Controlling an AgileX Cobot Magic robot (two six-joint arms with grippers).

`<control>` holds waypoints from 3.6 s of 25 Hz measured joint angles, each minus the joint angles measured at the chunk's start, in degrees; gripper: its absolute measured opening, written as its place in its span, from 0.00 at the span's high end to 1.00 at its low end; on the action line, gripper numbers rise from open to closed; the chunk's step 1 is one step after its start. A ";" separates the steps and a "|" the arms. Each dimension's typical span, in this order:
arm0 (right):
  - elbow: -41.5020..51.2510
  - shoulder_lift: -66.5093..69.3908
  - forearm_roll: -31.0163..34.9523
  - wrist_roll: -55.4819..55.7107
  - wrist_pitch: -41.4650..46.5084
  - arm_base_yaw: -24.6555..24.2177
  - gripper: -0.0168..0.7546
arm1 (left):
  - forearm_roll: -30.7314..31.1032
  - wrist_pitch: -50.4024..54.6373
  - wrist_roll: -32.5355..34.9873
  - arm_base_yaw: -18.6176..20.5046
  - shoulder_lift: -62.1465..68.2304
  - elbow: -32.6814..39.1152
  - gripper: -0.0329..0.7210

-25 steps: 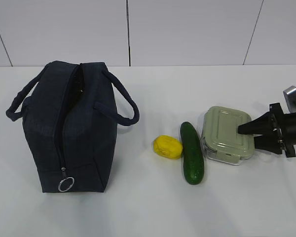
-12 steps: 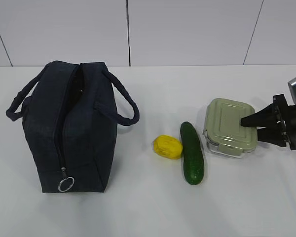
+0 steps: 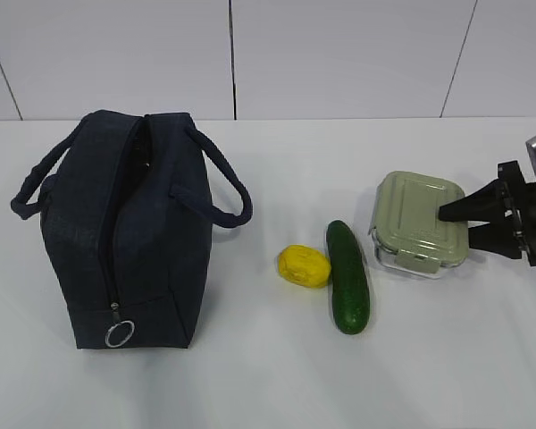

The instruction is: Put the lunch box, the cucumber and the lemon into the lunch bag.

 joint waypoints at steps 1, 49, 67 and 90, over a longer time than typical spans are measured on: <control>0.00 -0.44 -0.08 0.32 0.00 0.09 0.51 | -0.17 -0.35 0.00 0.00 0.66 -0.45 0.64; -5.98 -11.72 7.74 8.21 0.75 15.27 0.51 | -12.44 -8.96 4.29 0.06 64.81 -27.78 0.51; -8.18 -11.72 14.02 8.29 1.11 22.36 0.51 | -18.27 -7.96 10.51 0.14 76.76 -34.80 0.51; -11.16 -11.72 15.36 8.43 1.33 29.61 0.51 | -30.71 -7.94 20.68 -4.21 86.67 -47.09 0.97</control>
